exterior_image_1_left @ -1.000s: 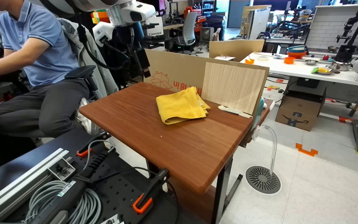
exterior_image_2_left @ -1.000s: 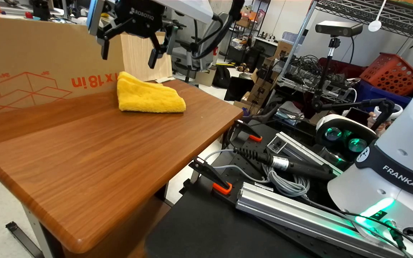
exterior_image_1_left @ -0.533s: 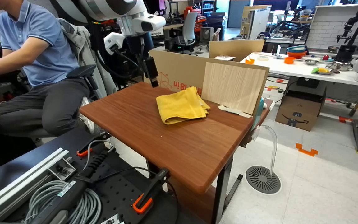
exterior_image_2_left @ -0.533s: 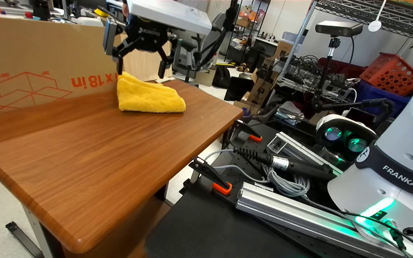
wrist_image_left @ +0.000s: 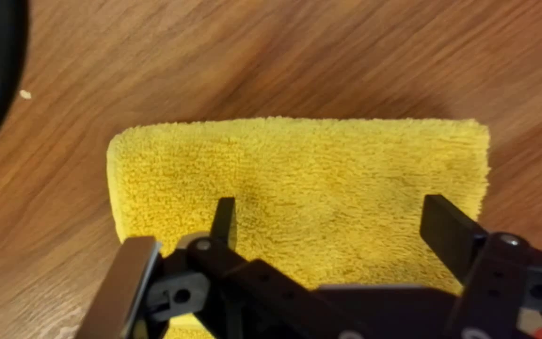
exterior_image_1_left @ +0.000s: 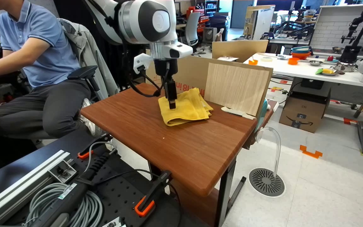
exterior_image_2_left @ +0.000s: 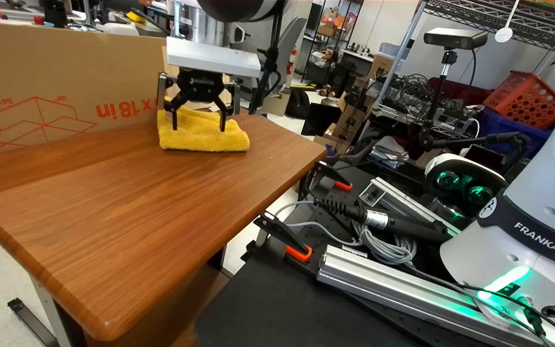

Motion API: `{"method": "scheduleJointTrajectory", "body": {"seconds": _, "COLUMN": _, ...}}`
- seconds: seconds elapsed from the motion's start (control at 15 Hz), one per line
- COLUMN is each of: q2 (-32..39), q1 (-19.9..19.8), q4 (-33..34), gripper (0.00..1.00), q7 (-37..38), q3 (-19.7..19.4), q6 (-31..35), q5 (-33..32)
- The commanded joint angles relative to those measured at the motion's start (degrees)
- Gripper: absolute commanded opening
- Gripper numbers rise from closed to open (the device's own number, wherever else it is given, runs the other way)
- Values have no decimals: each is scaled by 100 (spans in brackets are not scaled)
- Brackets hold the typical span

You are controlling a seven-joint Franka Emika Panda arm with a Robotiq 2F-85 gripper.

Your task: Use the yellow towel to wipe the table

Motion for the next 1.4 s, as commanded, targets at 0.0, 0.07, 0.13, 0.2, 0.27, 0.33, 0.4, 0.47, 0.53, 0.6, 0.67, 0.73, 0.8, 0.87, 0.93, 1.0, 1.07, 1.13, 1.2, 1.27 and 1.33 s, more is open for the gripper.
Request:
{"method": "scheduleJointTrajectory", "body": {"seconds": 0.0, "q2": 572, "q1": 172, "q4": 624, "gripper": 100, "q7": -41, "q3": -222, "q6": -440, "q5": 376}}
{"method": "scheduleJointTrajectory", "body": {"seconds": 0.07, "q2": 640, "q1": 194, "q4": 624, "gripper": 100, "q7": -21, "q3": -265, "q6": -437, "q5": 409}}
{"method": "scheduleJointTrajectory", "body": {"seconds": 0.13, "q2": 683, "q1": 218, "q4": 607, "gripper": 100, "q7": 9, "q3": -306, "q6": -427, "q5": 433}}
{"method": "scheduleJointTrajectory", "body": {"seconds": 0.2, "q2": 678, "q1": 234, "q4": 521, "gripper": 100, "q7": 25, "q3": -346, "q6": -377, "q5": 444}}
{"method": "scheduleJointTrajectory", "body": {"seconds": 0.27, "q2": 627, "q1": 247, "q4": 375, "gripper": 100, "q7": 59, "q3": -386, "q6": -248, "q5": 436}}
{"method": "scheduleJointTrajectory", "body": {"seconds": 0.33, "q2": 534, "q1": 259, "q4": 145, "gripper": 100, "q7": 125, "q3": -432, "q6": -5, "q5": 429}}
{"method": "scheduleJointTrajectory", "body": {"seconds": 0.4, "q2": 465, "q1": 249, "q4": -22, "gripper": 100, "q7": 148, "q3": -456, "q6": 189, "q5": 438}}
{"method": "scheduleJointTrajectory", "body": {"seconds": 0.47, "q2": 410, "q1": 248, "q4": -198, "gripper": 100, "q7": 247, "q3": -527, "q6": 463, "q5": 434}}
{"method": "scheduleJointTrajectory", "body": {"seconds": 0.53, "q2": 371, "q1": 224, "q4": -335, "gripper": 100, "q7": 310, "q3": -577, "q6": 688, "q5": 471}}
{"method": "scheduleJointTrajectory", "body": {"seconds": 0.6, "q2": 307, "q1": 181, "q4": -554, "gripper": 100, "q7": 347, "q3": -624, "q6": 993, "q5": 524}}
{"method": "scheduleJointTrajectory", "body": {"seconds": 0.67, "q2": 265, "q1": 169, "q4": -753, "gripper": 100, "q7": 355, "q3": -677, "q6": 1187, "q5": 560}}
{"method": "scheduleJointTrajectory", "body": {"seconds": 0.73, "q2": 245, "q1": 194, "q4": -961, "gripper": 100, "q7": 356, "q3": -768, "q6": 1386, "q5": 576}}
{"method": "scheduleJointTrajectory", "body": {"seconds": 0.8, "q2": 217, "q1": 246, "q4": -1109, "gripper": 100, "q7": 359, "q3": -866, "q6": 1510, "q5": 557}}
{"method": "scheduleJointTrajectory", "body": {"seconds": 0.87, "q2": 160, "q1": 256, "q4": -1250, "gripper": 100, "q7": 323, "q3": -879, "q6": 1613, "q5": 578}}
{"method": "scheduleJointTrajectory", "body": {"seconds": 0.93, "q2": 81, "q1": 285, "q4": -1398, "gripper": 100, "q7": 308, "q3": -907, "q6": 1693, "q5": 569}}
{"method": "scheduleJointTrajectory", "body": {"seconds": 1.0, "q2": -5, "q1": 303, "q4": -1551, "gripper": 100, "q7": 264, "q3": -897, "q6": 1752, "q5": 565}}
{"method": "scheduleJointTrajectory", "body": {"seconds": 1.07, "q2": -87, "q1": 312, "q4": -1697, "gripper": 100, "q7": 230, "q3": -899, "q6": 1781, "q5": 562}}
{"method": "scheduleJointTrajectory", "body": {"seconds": 1.13, "q2": -154, "q1": 344, "q4": -1819, "gripper": 100, "q7": 263, "q3": -955, "q6": 1812, "q5": 542}}
{"method": "scheduleJointTrajectory", "body": {"seconds": 1.2, "q2": -215, "q1": 354, "q4": -1918, "gripper": 100, "q7": 260, "q3": -988, "q6": 1760, "q5": 534}}
{"method": "scheduleJointTrajectory", "body": {"seconds": 1.27, "q2": -265, "q1": 374, "q4": -2011, "gripper": 100, "q7": 289, "q3": -1037, "q6": 1753, "q5": 526}}
{"method": "scheduleJointTrajectory", "body": {"seconds": 1.33, "q2": -310, "q1": 356, "q4": -2093, "gripper": 100, "q7": 270, "q3": -1029, "q6": 1722, "q5": 550}}
